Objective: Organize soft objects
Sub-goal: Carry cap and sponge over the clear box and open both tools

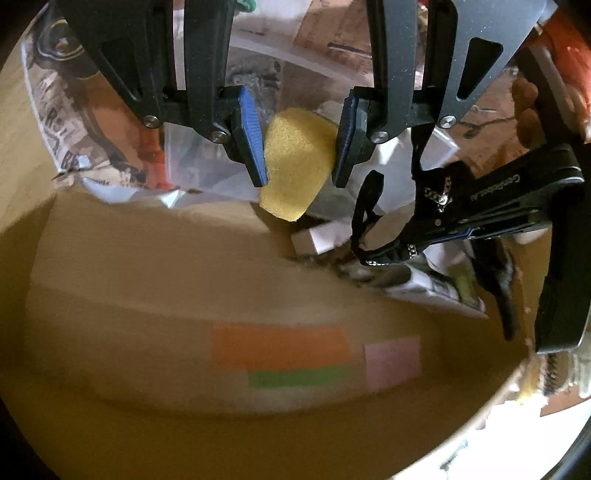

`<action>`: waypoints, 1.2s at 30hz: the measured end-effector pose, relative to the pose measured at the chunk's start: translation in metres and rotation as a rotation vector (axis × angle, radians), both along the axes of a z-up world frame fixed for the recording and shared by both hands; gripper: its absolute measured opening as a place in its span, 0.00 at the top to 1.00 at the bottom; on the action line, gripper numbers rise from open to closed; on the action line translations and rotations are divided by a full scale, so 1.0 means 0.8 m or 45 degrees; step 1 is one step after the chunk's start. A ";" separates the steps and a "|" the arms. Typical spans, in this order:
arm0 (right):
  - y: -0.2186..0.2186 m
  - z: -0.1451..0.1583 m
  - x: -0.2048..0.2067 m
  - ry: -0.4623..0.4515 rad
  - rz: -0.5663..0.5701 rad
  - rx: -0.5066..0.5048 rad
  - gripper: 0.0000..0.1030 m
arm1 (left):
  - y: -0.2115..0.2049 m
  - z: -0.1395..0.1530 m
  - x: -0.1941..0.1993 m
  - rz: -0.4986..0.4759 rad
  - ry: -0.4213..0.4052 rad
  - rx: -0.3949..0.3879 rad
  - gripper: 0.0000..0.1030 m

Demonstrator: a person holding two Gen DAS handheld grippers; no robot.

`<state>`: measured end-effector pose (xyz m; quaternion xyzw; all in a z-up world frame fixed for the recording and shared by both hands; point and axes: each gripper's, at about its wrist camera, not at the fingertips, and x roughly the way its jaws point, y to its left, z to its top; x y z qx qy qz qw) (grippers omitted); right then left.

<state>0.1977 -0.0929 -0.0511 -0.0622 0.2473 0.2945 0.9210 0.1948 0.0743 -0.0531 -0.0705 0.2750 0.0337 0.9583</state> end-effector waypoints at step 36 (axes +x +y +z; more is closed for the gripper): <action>-0.010 0.016 -0.017 0.027 0.002 -0.015 0.31 | -0.025 0.022 -0.064 -0.074 -0.059 0.092 0.41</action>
